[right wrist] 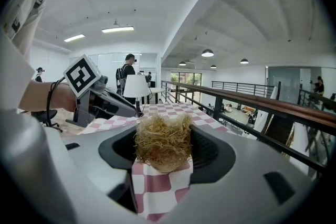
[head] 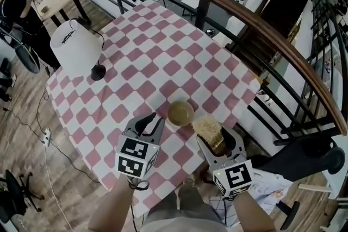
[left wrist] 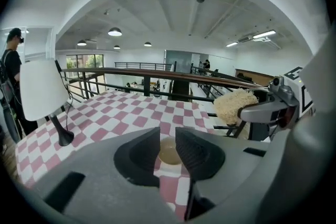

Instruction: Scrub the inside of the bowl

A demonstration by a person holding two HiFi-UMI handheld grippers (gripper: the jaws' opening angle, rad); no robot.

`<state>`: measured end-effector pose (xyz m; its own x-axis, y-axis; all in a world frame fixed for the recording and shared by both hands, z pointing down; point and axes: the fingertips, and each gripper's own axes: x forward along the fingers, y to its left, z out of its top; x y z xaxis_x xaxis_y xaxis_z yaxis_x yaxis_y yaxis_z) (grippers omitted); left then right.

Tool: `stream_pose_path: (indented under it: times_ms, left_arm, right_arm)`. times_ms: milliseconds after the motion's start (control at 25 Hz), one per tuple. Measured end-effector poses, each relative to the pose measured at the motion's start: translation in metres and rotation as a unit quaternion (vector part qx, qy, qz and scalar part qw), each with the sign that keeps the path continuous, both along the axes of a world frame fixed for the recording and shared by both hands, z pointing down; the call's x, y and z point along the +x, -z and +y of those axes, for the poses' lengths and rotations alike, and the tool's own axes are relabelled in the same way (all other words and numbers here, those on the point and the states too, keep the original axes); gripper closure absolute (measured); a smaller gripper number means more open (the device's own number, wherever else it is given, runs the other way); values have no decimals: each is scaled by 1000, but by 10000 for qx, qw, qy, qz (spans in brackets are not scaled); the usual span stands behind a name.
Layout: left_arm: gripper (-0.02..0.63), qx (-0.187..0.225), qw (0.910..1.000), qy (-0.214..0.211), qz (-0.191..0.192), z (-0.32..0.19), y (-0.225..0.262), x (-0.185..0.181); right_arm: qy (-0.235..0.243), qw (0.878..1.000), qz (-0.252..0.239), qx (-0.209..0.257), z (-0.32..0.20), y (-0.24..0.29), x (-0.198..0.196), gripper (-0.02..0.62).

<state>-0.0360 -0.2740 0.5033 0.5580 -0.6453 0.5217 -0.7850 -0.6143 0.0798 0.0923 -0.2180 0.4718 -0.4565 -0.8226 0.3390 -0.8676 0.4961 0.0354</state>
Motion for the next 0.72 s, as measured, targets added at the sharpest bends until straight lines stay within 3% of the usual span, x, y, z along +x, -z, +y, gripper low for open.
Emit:
stream_pose_path:
  times_ms: [400,720]
  left_arm:
    - [492,-986,9950,-154,60,-26,-86,22]
    - [489,-1511,9877,-236,-321,-32,-150,30]
  right_arm:
    - [59,9995,102,-302,-36,-47,5,334]
    - [-76,9971,-64,-749,-44,-89,6,334]
